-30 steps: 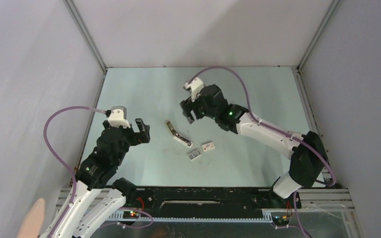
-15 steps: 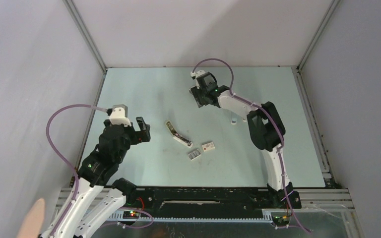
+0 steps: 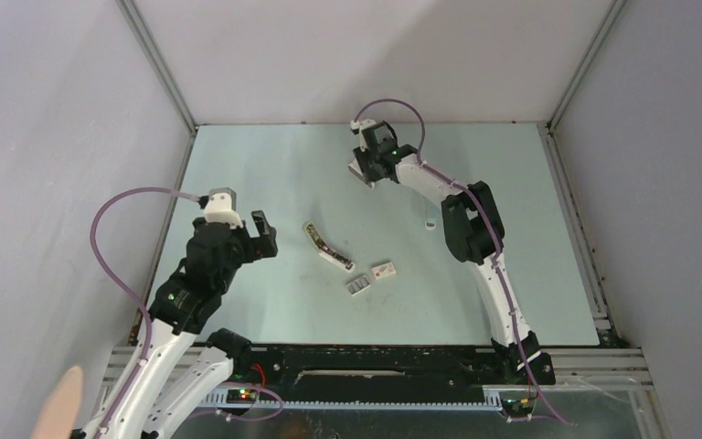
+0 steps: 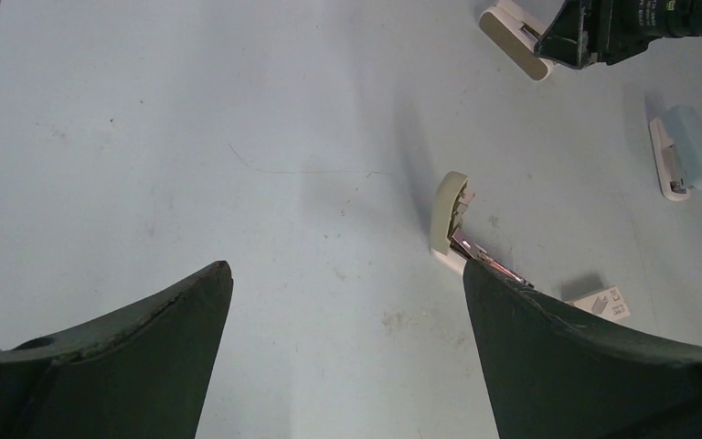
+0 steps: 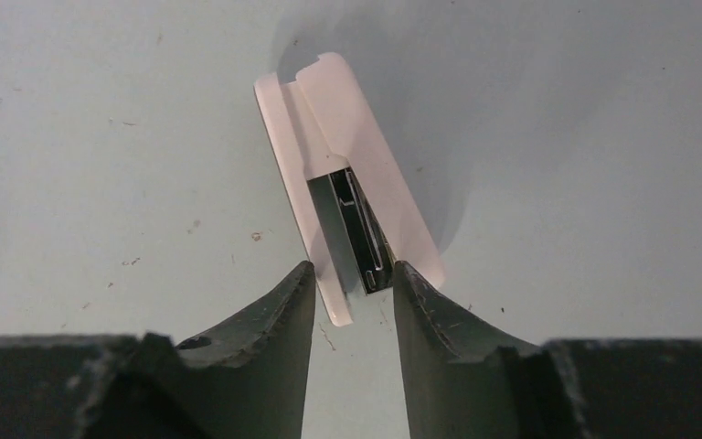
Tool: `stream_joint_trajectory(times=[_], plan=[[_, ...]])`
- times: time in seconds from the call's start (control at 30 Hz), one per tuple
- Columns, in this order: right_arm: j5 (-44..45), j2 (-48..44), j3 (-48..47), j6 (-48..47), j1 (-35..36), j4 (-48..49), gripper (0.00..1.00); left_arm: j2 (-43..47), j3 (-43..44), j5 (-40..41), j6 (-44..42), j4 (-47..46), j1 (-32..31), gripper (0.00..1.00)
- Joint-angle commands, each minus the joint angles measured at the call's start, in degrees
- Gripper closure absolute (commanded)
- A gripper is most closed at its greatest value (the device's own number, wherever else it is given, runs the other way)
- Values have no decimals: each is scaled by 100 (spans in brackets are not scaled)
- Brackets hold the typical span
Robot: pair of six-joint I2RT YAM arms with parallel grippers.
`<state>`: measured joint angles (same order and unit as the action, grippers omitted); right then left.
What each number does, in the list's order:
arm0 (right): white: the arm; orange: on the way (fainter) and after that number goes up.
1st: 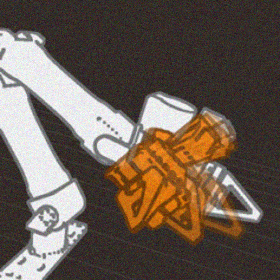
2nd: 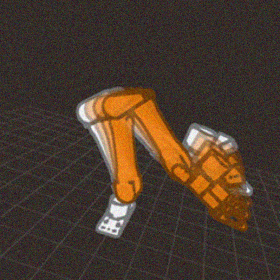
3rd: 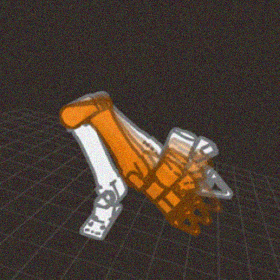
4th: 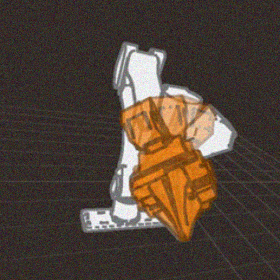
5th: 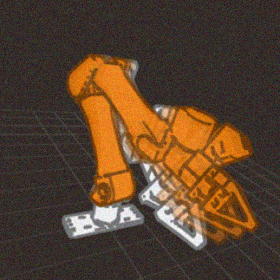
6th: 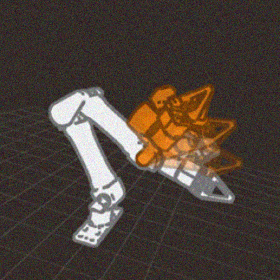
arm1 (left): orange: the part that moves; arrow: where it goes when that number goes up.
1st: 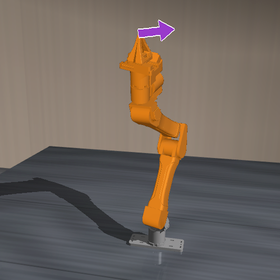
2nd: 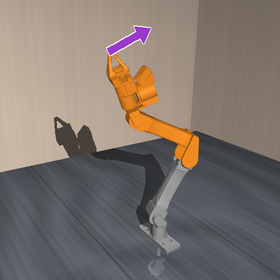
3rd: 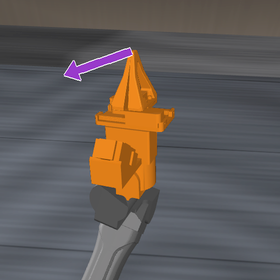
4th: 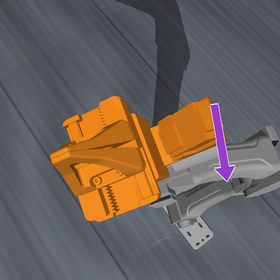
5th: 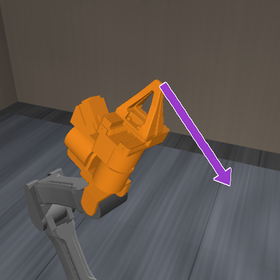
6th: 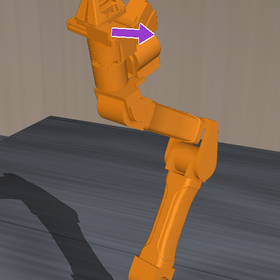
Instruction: Load the staples into the stapler
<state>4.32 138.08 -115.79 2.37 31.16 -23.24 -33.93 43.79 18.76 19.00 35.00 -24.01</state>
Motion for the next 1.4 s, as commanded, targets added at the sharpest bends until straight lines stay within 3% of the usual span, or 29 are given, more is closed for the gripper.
stream_joint_trajectory(times=[0.0, 0.5, 0.67, 1.0, 1.37], plan=[[-269, 122, -388, -13, 29, -172, 63, -58, -72, -236, 33, -221, 166, 0], [-349, 410, -860, -178, 109, -747, 78, -115, -90, -490, 50, -283, 344, 0], [18, 375, -812, -220, 160, -935, 98, -66, -101, -507, 59, -275, 344, 0], [357, -2274, 2456, -15, 584, -33, 100, 58, -116, -902, 274, -362, 345, 0], [1051, -4141, 4885, 984, 1164, -157, 100, 23, -210, -1824, 938, -565, 344, 1]])
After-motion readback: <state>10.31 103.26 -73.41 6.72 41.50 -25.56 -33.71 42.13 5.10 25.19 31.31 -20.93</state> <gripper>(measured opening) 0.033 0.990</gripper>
